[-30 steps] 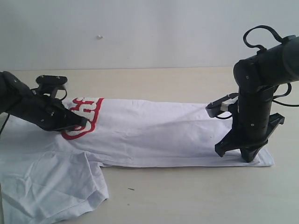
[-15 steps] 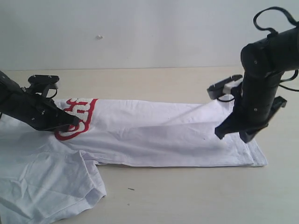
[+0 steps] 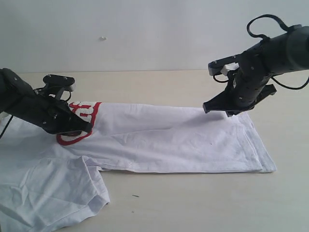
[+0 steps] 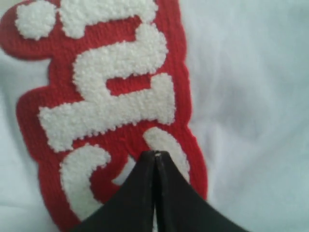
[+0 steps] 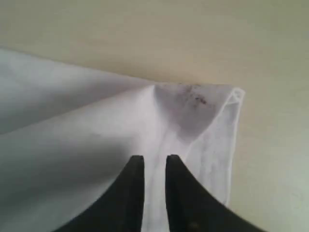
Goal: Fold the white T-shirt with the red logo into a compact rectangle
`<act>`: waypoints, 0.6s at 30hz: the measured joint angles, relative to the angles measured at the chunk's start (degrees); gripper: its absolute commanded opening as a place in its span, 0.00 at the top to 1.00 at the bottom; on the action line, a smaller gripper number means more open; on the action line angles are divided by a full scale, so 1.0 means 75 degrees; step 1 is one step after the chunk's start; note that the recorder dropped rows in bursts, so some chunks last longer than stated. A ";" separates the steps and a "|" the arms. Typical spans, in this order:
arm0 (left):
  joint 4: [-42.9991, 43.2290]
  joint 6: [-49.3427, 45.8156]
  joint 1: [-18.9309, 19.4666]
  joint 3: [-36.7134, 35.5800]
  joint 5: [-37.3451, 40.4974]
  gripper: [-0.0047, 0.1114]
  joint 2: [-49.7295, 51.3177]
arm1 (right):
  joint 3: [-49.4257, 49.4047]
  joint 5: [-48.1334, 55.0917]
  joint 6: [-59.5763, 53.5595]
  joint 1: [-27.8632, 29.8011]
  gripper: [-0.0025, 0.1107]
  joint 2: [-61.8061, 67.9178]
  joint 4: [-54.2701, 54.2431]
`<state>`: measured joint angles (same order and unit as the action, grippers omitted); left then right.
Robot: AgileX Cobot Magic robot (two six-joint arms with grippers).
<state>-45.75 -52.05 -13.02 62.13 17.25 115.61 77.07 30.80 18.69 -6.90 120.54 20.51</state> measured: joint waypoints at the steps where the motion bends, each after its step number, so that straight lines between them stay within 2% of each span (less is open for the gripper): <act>1: 0.0000 -0.0006 0.0000 0.0000 -0.0092 0.96 0.0000 | 0.0165 0.0223 0.0014 0.0035 0.86 0.0180 0.0073; 5: 0.0000 -0.0140 0.0000 0.0000 -0.0392 0.96 0.0000 | 0.0789 0.0683 0.0043 0.0138 0.98 0.0775 0.0470; 18: 0.0059 -0.0382 0.0000 0.0000 -0.0867 0.96 0.0000 | 0.1110 0.0868 -0.0165 0.0730 0.98 0.1041 0.0833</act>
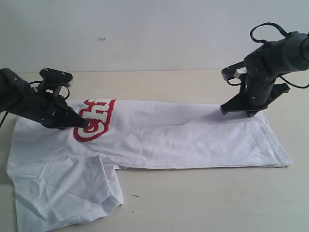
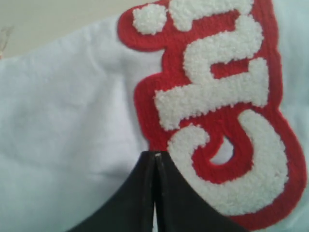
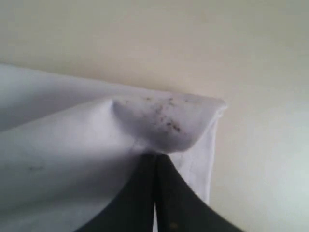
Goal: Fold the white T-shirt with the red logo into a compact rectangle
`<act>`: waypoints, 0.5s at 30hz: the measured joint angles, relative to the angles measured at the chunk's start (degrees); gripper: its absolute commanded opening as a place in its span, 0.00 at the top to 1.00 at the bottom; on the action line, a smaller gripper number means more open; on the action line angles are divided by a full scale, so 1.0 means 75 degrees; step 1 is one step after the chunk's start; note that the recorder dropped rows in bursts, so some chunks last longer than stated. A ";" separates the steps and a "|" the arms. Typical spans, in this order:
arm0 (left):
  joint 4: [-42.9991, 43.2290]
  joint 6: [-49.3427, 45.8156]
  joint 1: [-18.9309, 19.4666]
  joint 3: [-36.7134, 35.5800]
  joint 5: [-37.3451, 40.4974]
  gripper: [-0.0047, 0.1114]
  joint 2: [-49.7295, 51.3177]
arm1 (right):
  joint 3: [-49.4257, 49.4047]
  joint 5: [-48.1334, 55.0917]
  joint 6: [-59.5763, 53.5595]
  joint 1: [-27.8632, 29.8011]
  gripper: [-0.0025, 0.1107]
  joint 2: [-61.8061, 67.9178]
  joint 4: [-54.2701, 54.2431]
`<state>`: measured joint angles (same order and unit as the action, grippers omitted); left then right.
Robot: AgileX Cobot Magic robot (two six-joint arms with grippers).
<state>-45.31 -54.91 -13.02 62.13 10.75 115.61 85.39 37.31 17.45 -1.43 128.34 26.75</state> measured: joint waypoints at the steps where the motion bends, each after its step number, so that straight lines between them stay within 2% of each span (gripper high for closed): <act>1: 0.0000 0.0000 0.0032 0.0000 0.0000 0.96 0.0000 | 0.0000 0.0039 -0.0040 0.0013 0.98 -0.0017 0.0000; 8: 0.0000 0.0558 0.0521 0.0000 0.0263 0.93 -0.0336 | -0.0015 0.0213 -0.0443 0.0013 0.98 -0.0254 -0.0403; 12: 0.0000 0.0432 0.0717 0.0000 0.1034 0.83 -0.0927 | -0.0015 0.0220 -0.0582 0.0029 0.98 -0.0582 -0.0549; 15: 0.0012 -0.0137 0.0624 0.0000 0.1957 0.82 -0.1515 | -0.0015 0.0203 -0.0725 0.0029 0.98 -0.0799 -0.0777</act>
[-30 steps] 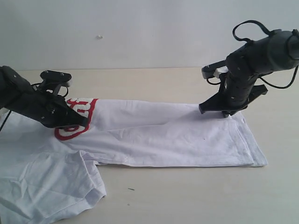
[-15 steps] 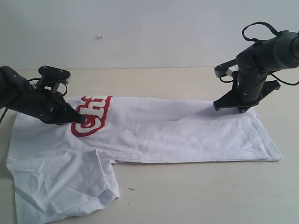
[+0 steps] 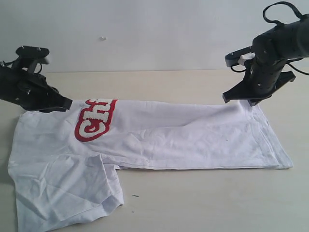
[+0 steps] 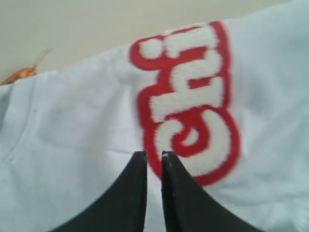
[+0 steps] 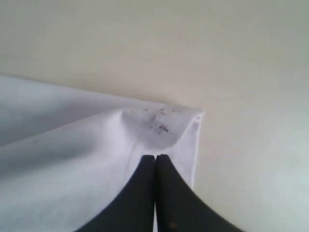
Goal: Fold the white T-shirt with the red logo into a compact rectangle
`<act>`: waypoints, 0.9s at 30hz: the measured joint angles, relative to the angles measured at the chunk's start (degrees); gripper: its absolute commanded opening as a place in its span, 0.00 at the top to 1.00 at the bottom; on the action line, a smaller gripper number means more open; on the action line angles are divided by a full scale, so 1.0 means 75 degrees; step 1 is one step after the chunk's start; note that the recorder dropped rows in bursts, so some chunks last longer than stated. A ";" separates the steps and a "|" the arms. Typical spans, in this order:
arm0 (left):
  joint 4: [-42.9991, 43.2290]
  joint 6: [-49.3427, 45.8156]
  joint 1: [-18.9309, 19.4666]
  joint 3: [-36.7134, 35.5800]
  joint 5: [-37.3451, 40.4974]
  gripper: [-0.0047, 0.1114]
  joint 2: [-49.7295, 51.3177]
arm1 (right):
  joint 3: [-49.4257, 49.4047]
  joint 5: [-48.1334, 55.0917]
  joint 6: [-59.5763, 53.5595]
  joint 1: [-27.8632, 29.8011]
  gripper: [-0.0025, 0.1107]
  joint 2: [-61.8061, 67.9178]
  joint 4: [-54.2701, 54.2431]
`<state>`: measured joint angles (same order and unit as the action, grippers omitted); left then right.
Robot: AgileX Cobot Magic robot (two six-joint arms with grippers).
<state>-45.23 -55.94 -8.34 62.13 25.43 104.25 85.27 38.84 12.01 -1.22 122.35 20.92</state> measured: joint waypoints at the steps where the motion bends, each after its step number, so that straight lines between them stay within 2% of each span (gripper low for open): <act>1: 0.0000 -0.0096 -0.0075 0.0000 0.0330 0.82 -0.0223 | 0.0000 0.0000 -0.0135 0.0000 0.98 -0.0086 -0.0206; 5: 0.0332 -0.0128 -0.0570 -0.0235 0.1303 0.83 -0.0974 | 0.0000 0.0000 -0.1165 0.0000 0.98 -0.0360 -0.1551; 9: 0.2311 0.1159 -0.1722 -0.1063 0.1582 0.79 -0.1391 | -0.0158 -0.0085 -0.1906 0.0000 0.98 -0.0830 -0.2662; 12: 0.3497 0.2244 -0.2671 -0.1548 0.1728 0.66 -0.1407 | -0.0552 -0.0387 -0.2036 0.0000 0.98 -0.1438 -0.2892; 13: 0.3760 0.2561 -0.2906 -0.1652 0.1743 0.61 -0.1407 | -0.0674 -0.0488 -0.2038 0.0000 0.98 -0.1615 -0.2962; 15: 0.4002 0.2965 -0.3405 -0.1840 0.1798 0.56 -0.1407 | -0.0937 -0.0639 -0.2053 0.0000 0.98 -0.1972 -0.3134; 20: 0.4531 0.4031 -0.4555 -0.2188 0.1585 0.56 -0.1407 | -0.1325 -0.0613 -0.2285 0.0000 0.98 -0.2638 -0.3626; 23: 0.5246 0.5002 -0.4965 -0.2368 0.1221 0.56 -0.1365 | -0.1440 -0.0338 -0.2380 0.0000 0.98 -0.2886 -0.3697; 27: 0.6110 0.5987 -0.5069 -0.2477 0.0917 0.52 -0.1041 | -0.1562 0.0039 -0.2493 0.0000 0.98 -0.3210 -0.3704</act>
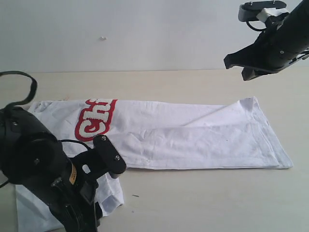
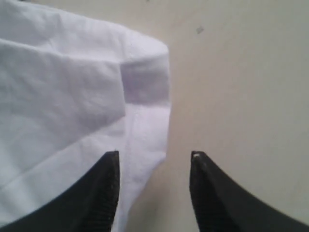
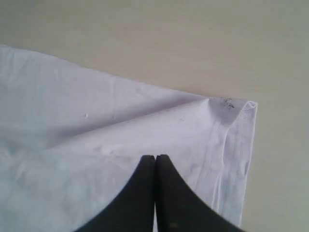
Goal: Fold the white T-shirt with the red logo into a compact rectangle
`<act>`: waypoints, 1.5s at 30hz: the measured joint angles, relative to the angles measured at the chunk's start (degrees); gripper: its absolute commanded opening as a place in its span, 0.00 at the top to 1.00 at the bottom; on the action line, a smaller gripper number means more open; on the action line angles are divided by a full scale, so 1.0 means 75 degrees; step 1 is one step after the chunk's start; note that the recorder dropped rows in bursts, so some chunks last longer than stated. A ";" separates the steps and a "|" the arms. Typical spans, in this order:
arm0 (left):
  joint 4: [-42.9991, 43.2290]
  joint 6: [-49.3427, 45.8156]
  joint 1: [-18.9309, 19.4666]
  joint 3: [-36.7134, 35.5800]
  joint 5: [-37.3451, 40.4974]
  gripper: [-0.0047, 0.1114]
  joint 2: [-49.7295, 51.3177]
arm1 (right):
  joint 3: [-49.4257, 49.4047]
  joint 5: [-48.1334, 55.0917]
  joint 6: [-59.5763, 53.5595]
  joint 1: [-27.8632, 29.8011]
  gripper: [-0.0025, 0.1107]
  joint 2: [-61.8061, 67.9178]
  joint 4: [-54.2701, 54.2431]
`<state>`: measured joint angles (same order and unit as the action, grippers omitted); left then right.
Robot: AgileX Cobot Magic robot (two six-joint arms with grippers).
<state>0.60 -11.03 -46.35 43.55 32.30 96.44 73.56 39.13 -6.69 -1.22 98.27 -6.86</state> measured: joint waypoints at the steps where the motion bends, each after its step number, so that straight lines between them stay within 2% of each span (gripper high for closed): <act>1: 0.0123 0.0117 -0.0017 0.0000 -0.0061 0.50 0.0091 | -0.0039 0.0074 -0.0029 0.0000 0.98 -0.0082 0.0000; 9: 0.0810 0.0807 -0.0017 -0.0029 -0.0679 0.48 0.0309 | -0.0056 0.0200 -0.0081 0.0000 0.98 -0.0574 0.0000; 17: 0.1640 0.1624 -0.0017 -0.0015 -0.0466 0.50 0.0665 | -0.0056 0.0200 -0.0081 0.0000 0.98 -0.0624 0.0000; 19: 0.1658 0.1677 -0.0017 0.0001 -0.0448 0.58 0.0675 | -0.0056 0.0205 -0.0081 0.0000 0.98 -0.0624 0.0000; 23: 0.1724 0.1709 -0.0017 0.0032 -0.0396 0.90 0.0723 | -0.0056 0.0205 -0.0081 0.0000 0.98 -0.0624 0.0000; 24: 0.1756 0.1709 -0.0017 0.0032 -0.0363 0.96 0.0745 | -0.0056 0.0205 -0.0081 0.0000 0.98 -0.0624 0.0000; 30: 0.1865 0.1379 -0.0017 0.0068 -0.0054 0.95 0.0761 | -0.0056 0.0218 -0.0094 0.0000 0.98 -0.0624 -0.0041; 36: 0.2012 0.0923 -0.0017 0.0612 0.1239 0.96 0.0804 | -0.0056 0.0218 -0.0378 0.0000 0.98 -0.0624 -0.0370; 41: 0.2545 0.0264 -0.0017 0.1357 0.1918 0.96 0.0517 | -0.0056 0.0218 -0.0488 0.0000 0.98 -0.0624 -0.0446; 45: 0.3609 -0.0770 -0.0017 0.1943 0.2021 0.96 0.0355 | -0.0056 0.0218 -0.0501 0.0000 0.98 -0.0624 -0.0459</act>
<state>27.67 -16.81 -46.48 58.13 47.46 99.10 73.14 40.76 -10.45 -1.22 93.59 -10.31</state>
